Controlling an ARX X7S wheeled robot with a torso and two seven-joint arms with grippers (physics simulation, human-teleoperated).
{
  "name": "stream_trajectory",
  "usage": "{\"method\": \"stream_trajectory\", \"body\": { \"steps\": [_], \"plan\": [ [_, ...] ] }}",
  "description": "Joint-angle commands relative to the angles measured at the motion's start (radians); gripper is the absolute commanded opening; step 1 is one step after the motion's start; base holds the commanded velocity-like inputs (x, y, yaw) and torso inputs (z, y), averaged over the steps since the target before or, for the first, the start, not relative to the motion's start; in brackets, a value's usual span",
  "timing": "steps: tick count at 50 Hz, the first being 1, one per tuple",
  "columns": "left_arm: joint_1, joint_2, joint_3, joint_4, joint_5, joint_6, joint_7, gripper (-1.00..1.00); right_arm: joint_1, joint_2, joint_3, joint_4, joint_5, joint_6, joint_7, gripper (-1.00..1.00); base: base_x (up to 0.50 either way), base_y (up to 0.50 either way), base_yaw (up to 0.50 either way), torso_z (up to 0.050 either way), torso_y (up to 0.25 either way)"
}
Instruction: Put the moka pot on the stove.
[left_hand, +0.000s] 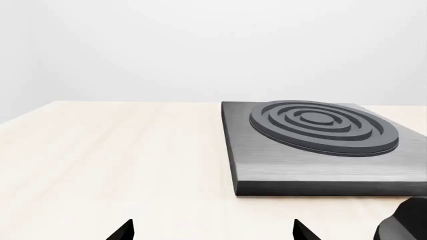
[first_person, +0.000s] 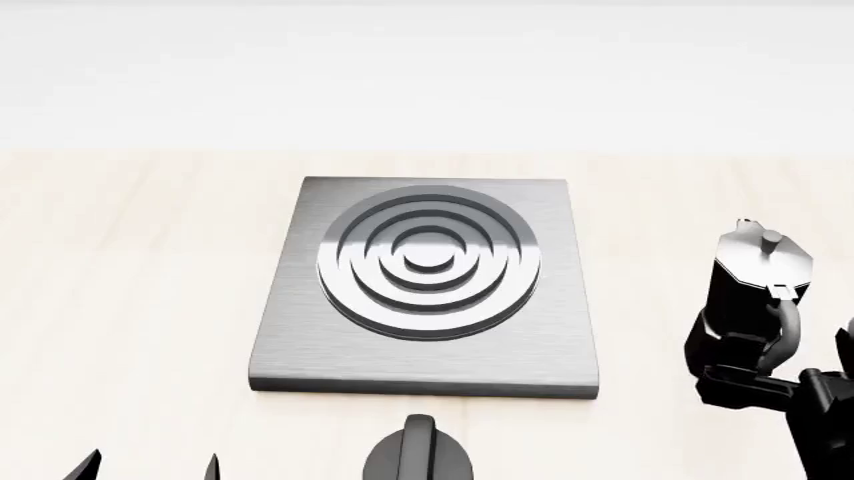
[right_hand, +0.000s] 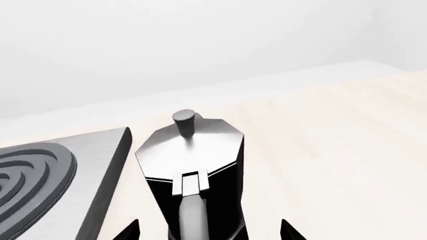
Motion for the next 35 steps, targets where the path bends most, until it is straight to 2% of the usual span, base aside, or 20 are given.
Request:
{"method": "stream_trajectory", "body": {
  "steps": [1,4,5,20,28,35],
  "plan": [
    [-0.001,-0.002,0.003,-0.001,-0.003,0.002,-0.002,1.00,0.027,-0.007,-0.011,0.039,-0.012,-0.015,-0.015,1.00,0.00,0.00,0.00,0.000,0.000],
    [-0.001,-0.003,0.004,0.000,-0.003,0.001,-0.003,1.00,0.026,-0.007,-0.013,0.039,-0.012,-0.017,-0.018,1.00,0.00,0.00,0.00,0.000,0.000],
    [-0.001,-0.003,0.004,-0.001,-0.003,0.002,-0.003,1.00,0.025,-0.007,-0.013,0.037,-0.012,-0.018,-0.020,-1.00,0.00,0.00,0.00,0.000,0.000],
    [-0.002,-0.006,0.008,-0.001,-0.005,0.004,-0.006,1.00,0.012,-0.009,-0.026,0.018,-0.040,-0.031,0.016,-1.00,0.00,0.00,0.00,0.000,0.000],
    [-0.003,-0.007,0.010,-0.002,-0.007,0.005,-0.007,1.00,0.018,0.003,-0.061,-0.242,-0.087,-0.008,0.109,-1.00,0.00,0.00,0.00,0.000,0.000],
    [-0.003,-0.008,0.012,-0.002,-0.008,0.006,-0.009,1.00,0.058,-0.002,-0.139,-0.381,-0.110,0.056,0.081,-1.00,0.00,0.00,0.00,0.000,0.002]
  ]
}}
